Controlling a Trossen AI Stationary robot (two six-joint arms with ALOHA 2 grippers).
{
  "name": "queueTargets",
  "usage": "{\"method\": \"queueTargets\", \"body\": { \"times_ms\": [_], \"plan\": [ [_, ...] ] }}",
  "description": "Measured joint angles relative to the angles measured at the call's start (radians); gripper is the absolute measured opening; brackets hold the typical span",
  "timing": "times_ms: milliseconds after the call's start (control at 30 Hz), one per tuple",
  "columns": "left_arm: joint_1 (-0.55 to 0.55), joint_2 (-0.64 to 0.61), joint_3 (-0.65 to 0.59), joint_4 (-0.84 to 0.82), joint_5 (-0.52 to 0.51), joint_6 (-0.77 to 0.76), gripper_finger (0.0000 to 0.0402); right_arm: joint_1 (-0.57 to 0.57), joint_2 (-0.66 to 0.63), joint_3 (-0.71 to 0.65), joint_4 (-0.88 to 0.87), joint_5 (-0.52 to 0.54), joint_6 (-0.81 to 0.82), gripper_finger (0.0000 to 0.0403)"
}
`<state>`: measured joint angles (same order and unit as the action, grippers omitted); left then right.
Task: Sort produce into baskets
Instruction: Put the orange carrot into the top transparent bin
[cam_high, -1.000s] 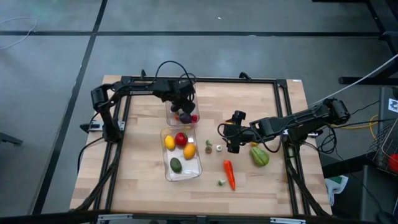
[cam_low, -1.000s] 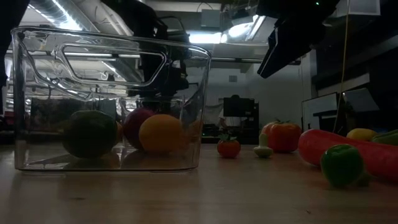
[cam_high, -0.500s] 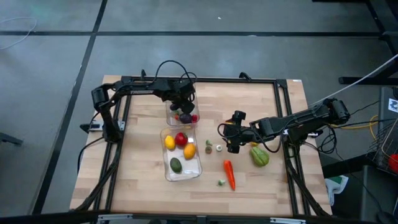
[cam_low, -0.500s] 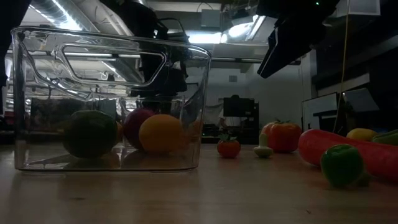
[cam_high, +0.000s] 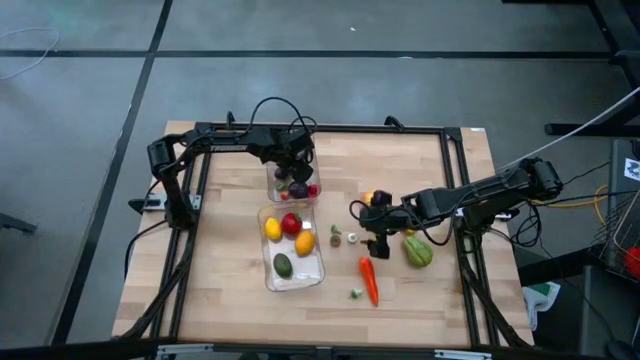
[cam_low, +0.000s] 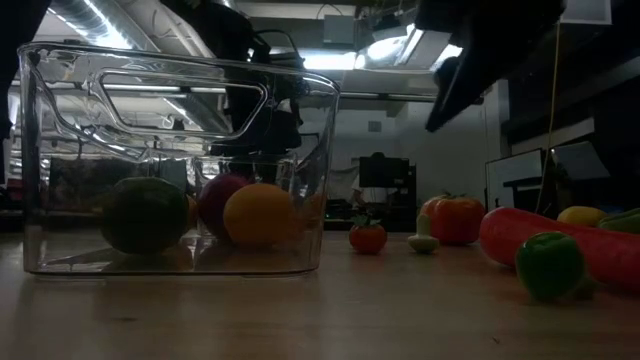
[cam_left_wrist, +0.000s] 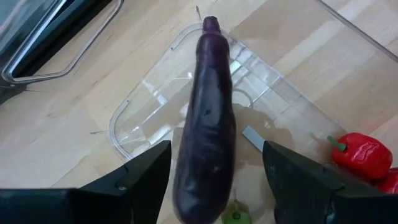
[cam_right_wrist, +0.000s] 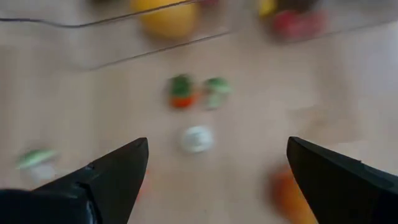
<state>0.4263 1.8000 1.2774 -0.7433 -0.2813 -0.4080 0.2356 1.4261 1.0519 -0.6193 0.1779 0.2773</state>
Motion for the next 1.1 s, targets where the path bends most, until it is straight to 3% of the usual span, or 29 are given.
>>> {"method": "queueTargets", "body": {
  "times_ms": [133,200,633,1100],
  "plan": [
    [0.0,0.0,0.0,0.0,0.0,0.0,0.025,0.001,0.0,0.0,-0.003,-0.201,0.125,0.0379],
    [0.0,0.0,0.0,0.0,0.0,0.0,0.025,0.001,0.004,0.0,-0.003,-0.241,0.184,0.0379],
    [-0.001,0.0,0.0,0.0,0.0,0.0,0.025,0.035,0.129,0.001,-0.053,-0.234,0.63,0.0379],
    [-0.001,0.0,0.0,0.0,0.0,-0.001,0.025,0.133,0.259,0.0,0.003,-0.205,0.737,0.0379]
  ]
}}
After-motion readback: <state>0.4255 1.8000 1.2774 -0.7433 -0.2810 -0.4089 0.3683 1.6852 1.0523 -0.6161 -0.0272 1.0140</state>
